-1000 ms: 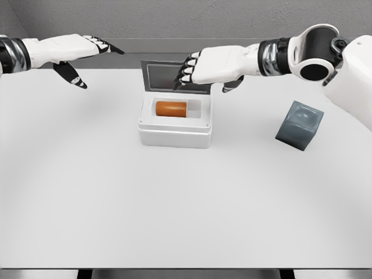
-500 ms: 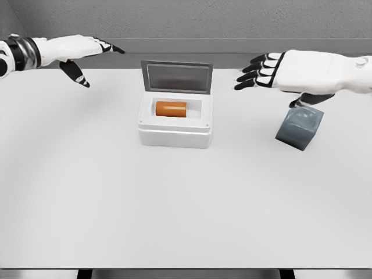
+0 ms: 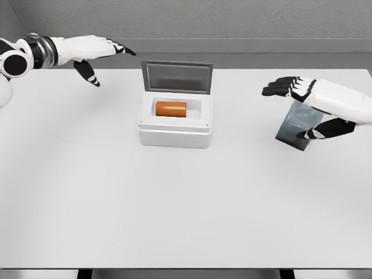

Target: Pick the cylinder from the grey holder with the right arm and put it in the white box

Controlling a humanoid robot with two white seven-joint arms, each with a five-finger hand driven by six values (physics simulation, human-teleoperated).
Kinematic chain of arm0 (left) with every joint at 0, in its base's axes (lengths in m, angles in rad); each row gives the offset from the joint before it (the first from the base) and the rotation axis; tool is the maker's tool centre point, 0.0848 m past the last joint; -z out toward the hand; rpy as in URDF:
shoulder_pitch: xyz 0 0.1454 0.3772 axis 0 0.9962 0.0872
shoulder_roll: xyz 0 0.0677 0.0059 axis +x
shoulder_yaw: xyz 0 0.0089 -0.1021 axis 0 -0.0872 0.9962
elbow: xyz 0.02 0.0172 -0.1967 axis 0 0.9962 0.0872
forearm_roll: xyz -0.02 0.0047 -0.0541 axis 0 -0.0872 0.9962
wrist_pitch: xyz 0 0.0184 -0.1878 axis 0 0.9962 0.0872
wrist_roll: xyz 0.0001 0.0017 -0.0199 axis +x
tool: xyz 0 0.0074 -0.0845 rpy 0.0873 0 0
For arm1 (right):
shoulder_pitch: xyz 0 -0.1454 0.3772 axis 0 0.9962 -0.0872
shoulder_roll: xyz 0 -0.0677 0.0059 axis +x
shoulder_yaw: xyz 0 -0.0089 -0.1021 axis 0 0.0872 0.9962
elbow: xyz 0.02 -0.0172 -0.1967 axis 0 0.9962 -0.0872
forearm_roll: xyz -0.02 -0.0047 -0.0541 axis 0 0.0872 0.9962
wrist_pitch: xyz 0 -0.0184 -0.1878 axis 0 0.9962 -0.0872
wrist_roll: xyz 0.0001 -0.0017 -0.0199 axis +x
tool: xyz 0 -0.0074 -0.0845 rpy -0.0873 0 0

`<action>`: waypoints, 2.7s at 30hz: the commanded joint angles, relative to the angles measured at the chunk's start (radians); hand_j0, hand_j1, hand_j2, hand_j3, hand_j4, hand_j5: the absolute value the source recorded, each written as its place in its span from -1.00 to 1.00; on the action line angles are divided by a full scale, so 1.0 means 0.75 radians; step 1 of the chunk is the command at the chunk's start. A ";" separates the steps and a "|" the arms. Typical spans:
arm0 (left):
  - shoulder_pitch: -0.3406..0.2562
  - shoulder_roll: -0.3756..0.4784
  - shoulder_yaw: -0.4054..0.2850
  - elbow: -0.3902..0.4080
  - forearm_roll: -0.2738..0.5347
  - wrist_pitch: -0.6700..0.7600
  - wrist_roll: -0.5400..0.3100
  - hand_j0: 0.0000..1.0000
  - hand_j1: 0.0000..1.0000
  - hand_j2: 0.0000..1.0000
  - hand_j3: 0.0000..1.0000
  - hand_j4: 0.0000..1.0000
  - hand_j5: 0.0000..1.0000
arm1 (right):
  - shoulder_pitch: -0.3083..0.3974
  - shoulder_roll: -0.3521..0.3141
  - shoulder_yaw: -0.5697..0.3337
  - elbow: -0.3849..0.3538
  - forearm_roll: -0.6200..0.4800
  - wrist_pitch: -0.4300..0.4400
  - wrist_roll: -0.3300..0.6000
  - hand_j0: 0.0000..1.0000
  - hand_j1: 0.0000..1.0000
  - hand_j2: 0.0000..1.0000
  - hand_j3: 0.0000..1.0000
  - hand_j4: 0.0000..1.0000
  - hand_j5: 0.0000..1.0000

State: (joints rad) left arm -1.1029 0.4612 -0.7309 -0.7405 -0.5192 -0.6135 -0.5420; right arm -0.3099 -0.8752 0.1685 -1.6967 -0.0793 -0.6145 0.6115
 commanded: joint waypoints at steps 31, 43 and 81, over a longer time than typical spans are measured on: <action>-0.006 -0.075 -0.005 -0.003 -0.099 0.003 -0.001 1.00 1.00 1.00 1.00 1.00 1.00 | 0.072 0.120 -0.063 0.070 -0.025 0.005 -0.001 1.00 1.00 1.00 1.00 1.00 1.00; 0.004 -0.065 -0.007 -0.003 -0.099 0.003 -0.003 1.00 1.00 1.00 1.00 1.00 1.00 | 0.074 0.120 -0.063 0.070 -0.025 0.005 -0.001 1.00 1.00 1.00 1.00 1.00 1.00; 0.061 0.029 -0.007 -0.215 -0.095 0.003 -0.003 1.00 1.00 1.00 1.00 1.00 1.00 | 0.074 0.120 -0.063 0.070 -0.025 0.005 -0.001 1.00 1.00 1.00 1.00 1.00 1.00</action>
State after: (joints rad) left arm -1.0569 0.4803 -0.7377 -0.8804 -0.5958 -0.6135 -0.5451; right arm -0.2546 -0.7844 0.1213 -1.6436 -0.0902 -0.6138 0.6114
